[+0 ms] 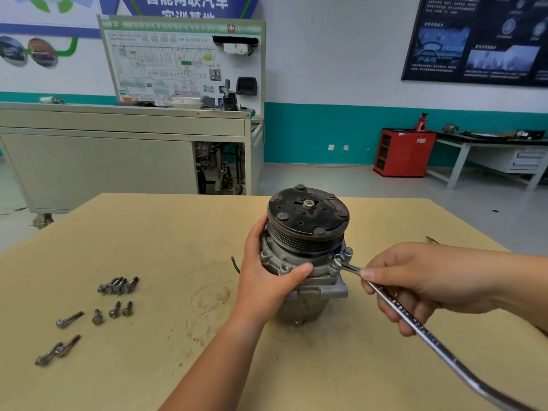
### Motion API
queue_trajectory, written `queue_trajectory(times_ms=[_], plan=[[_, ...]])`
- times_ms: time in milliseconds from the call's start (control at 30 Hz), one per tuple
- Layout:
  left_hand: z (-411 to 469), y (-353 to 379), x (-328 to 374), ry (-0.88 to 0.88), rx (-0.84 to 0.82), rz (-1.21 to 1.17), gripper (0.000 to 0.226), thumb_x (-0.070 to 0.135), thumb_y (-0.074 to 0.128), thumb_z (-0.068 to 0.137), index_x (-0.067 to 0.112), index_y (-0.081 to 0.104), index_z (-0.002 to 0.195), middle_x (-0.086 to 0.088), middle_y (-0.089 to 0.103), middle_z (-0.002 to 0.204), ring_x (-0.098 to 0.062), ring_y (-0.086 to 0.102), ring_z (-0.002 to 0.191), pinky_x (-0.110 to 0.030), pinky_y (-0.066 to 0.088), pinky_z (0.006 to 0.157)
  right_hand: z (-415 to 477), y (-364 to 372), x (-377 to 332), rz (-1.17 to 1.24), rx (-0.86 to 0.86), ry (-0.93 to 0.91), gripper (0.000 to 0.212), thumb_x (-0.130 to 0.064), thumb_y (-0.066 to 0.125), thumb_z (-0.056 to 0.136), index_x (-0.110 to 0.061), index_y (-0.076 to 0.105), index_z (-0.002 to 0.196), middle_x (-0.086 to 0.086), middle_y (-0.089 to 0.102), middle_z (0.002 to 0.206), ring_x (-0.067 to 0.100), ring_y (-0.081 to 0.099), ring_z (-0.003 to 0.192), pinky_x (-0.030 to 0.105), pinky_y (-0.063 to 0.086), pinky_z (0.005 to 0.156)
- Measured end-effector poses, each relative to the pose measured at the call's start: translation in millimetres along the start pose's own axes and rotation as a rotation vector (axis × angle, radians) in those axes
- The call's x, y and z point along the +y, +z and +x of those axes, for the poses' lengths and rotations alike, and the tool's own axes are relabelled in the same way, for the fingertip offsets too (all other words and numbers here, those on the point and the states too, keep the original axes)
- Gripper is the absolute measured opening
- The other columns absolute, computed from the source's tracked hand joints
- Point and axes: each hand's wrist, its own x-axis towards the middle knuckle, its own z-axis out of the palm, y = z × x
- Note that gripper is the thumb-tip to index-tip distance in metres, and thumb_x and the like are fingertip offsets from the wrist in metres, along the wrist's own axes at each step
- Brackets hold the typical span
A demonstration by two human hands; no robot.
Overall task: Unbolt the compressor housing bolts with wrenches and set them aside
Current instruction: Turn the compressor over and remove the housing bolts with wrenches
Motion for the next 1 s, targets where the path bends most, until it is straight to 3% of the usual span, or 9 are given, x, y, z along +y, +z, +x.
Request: queue_trajectory(times_ms=[100, 233, 333, 433, 567, 667, 767, 900, 1000], plan=[[-0.3, 0.1, 0.6, -0.008, 0.002, 0.001, 0.083, 0.043, 0.082, 0.050, 0.069, 0.041, 0.117, 0.025, 0.051, 0.130, 0.005, 0.051, 0.119, -0.009, 0.044, 0.092, 0.0, -19.6, -11.5, -0.264, 0.065, 0.037, 0.033, -0.038, 0.048, 0.094, -0.016, 0.059, 0.072, -0.005, 0.051, 0.050, 0.010, 0.048, 0.041, 0.020, 0.044, 0.045], [-1.5, -1.1, 2.1, -0.019, -0.003, 0.015, 0.084, 0.044, 0.082, 0.050, 0.067, 0.040, 0.118, 0.020, 0.051, 0.133, 0.002, 0.051, 0.120, -0.016, 0.045, 0.099, 12.3, -37.6, -31.1, -0.913, 0.329, -0.113, 0.028, -0.052, 0.052, 0.086, -0.034, 0.060, 0.067, -0.012, 0.053, 0.061, 0.003, 0.047, 0.057, 0.017, 0.035, 0.055], [-1.3, -1.3, 2.9, -0.015, -0.011, 0.016, 0.085, 0.045, 0.082, 0.051, 0.064, 0.039, 0.121, 0.018, 0.050, 0.134, 0.001, 0.051, 0.121, -0.021, 0.045, 0.101, 16.3, -48.7, -34.9, -1.012, 0.303, -0.198, 0.019, -0.050, 0.052, 0.087, -0.040, 0.061, 0.074, -0.014, 0.057, 0.069, 0.001, 0.050, 0.064, 0.014, 0.036, 0.056], [-0.4, -1.1, 2.9, -0.016, -0.016, 0.011, 0.085, 0.045, 0.083, 0.051, 0.063, 0.040, 0.122, 0.016, 0.050, 0.135, -0.001, 0.051, 0.122, -0.024, 0.046, 0.101, 2.8, -60.1, -30.1, -0.751, 0.078, -0.025, 0.018, -0.040, 0.052, 0.091, -0.039, 0.067, 0.080, -0.014, 0.066, 0.073, -0.005, 0.059, 0.068, 0.011, 0.044, 0.064], [-0.1, -1.0, 1.2, 0.006, -0.001, 0.000, 0.083, 0.044, 0.083, 0.051, 0.068, 0.040, 0.118, 0.019, 0.051, 0.134, 0.000, 0.051, 0.121, -0.016, 0.045, 0.098, -9.4, -36.8, 3.5, -0.182, -0.100, -0.025, 0.019, -0.026, 0.045, 0.097, -0.012, 0.057, 0.090, 0.005, 0.071, 0.078, 0.023, 0.071, 0.074, 0.026, 0.054, 0.067], [-0.3, -0.4, 0.2, 0.024, 0.007, 0.005, 0.084, 0.043, 0.082, 0.050, 0.068, 0.040, 0.119, 0.020, 0.050, 0.135, 0.002, 0.050, 0.122, -0.014, 0.043, 0.098, -11.7, 11.1, 23.3, 0.149, -0.044, -0.138, 0.031, -0.039, 0.050, 0.083, -0.009, 0.052, 0.089, 0.011, 0.072, 0.079, 0.025, 0.070, 0.064, 0.025, 0.053, 0.058], [-6.4, 0.8, 5.5, 0.013, 0.060, 0.063, 0.092, 0.049, 0.080, 0.052, 0.062, 0.032, 0.129, 0.019, 0.039, 0.142, 0.005, 0.040, 0.130, -0.016, 0.036, 0.107, -8.5, 58.5, 34.0, 0.482, 0.224, -0.280, 0.033, -0.037, 0.053, 0.071, -0.007, 0.057, 0.084, 0.017, 0.071, 0.074, 0.031, 0.067, 0.054, 0.026, 0.052, 0.048], [-21.0, 4.7, 15.7, 0.528, 0.232, 0.454, 0.064, 0.039, 0.073, 0.069, 0.043, 0.045, 0.127, -0.004, 0.033, 0.137, -0.010, 0.028, 0.135, -0.020, 0.023, 0.112, 5.0, 96.0, 42.0, 0.773, 0.454, -0.336, 0.023, -0.019, 0.054, 0.083, -0.008, 0.070, 0.070, 0.022, 0.068, 0.064, 0.028, 0.059, 0.039, 0.031, 0.052, 0.040], [-28.7, 12.1, 26.5, 0.808, 0.133, 0.583, 0.021, 0.045, 0.064, 0.084, 0.041, 0.066, 0.104, 0.004, 0.035, 0.118, -0.015, 0.033, 0.120, -0.033, 0.030, 0.106, 4.6, 106.5, 32.1, 0.780, 0.372, -0.352, 0.017, -0.025, 0.059, 0.070, -0.018, 0.075, 0.069, 0.021, 0.065, 0.057, 0.023, 0.054, 0.033, 0.025, 0.048, 0.037]])
